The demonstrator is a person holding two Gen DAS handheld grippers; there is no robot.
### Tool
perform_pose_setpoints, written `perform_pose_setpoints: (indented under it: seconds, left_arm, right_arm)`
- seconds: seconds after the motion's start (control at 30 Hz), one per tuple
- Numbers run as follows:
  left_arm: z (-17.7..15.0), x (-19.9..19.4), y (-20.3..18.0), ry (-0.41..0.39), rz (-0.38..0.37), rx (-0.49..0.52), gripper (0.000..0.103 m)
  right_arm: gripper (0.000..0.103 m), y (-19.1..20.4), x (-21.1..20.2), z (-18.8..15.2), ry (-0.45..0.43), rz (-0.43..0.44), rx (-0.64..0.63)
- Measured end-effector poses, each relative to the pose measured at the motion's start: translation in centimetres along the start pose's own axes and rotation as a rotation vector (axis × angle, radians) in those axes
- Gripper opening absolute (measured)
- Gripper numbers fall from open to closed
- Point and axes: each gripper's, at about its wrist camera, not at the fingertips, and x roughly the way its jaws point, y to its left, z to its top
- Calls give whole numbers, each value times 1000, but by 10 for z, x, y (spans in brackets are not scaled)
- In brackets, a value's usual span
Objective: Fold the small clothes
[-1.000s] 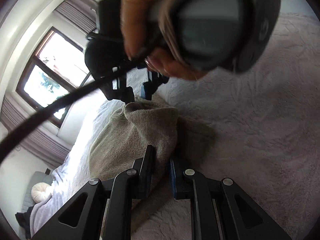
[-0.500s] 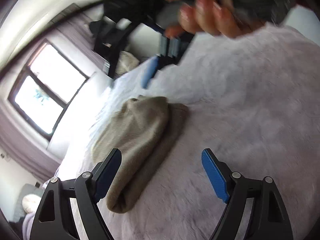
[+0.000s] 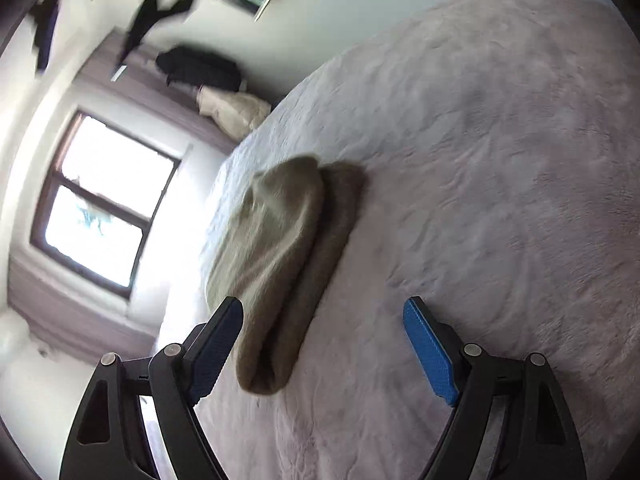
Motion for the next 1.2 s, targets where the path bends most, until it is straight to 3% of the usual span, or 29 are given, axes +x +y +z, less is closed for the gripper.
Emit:
perform_pose_setpoints:
  seconds: [0.07, 0.17, 0.3, 0.4, 0.53, 0.6, 0.67, 0.73, 0.8, 0.83, 1.0, 1.1, 1.13, 1.2]
  left_arm:
    - [-10, 6, 21, 34, -7, -97, 83]
    - [-34, 13, 61, 73, -50, -278, 83]
    - [-62, 35, 116, 147, -155, -551, 83]
    - [-67, 61, 133, 185, -247, -698, 83]
    - [-63, 82, 127, 212, -248, -706, 81]
    - [-62, 87, 124, 214, -244, -709, 70]
    - [-59, 95, 128, 231, -269, -734, 45]
    - [-60, 103, 130, 246, -279, -756, 34]
    - [-65, 104, 137, 248, -283, -786, 23]
    - [-67, 105, 140, 244, -290, -797, 22]
    - [-94, 97, 148, 205, -343, -817, 22]
    - [-102, 101, 134, 223, -362, -804, 22]
    - [-105, 99, 132, 223, -361, -816, 24]
    - [-111, 92, 135, 227, -343, -842, 42]
  right_arm:
    - [75, -1, 1, -10, 53, -143, -68]
    - [75, -36, 4, -31, 125, -230, -5]
    - [75, -92, 15, -68, 204, -260, 126]
    - [74, -115, 25, -86, 212, -272, 170]
    - [73, -135, 31, -91, 187, -244, 260]
    - [73, -138, 37, -94, 191, -264, 265]
    - [70, -145, 44, -95, 191, -269, 272]
    - [66, -148, 54, -94, 185, -272, 275]
    - [29, -149, 64, -90, 178, -290, 257]
    - [11, -146, 67, -89, 176, -318, 240]
    - [11, -116, 60, -92, 168, -345, 143]
    - [11, -135, 67, -107, 224, -474, 129]
    - [11, -145, 68, -112, 229, -476, 147]
    - [11, -154, 61, -116, 190, -423, 199]
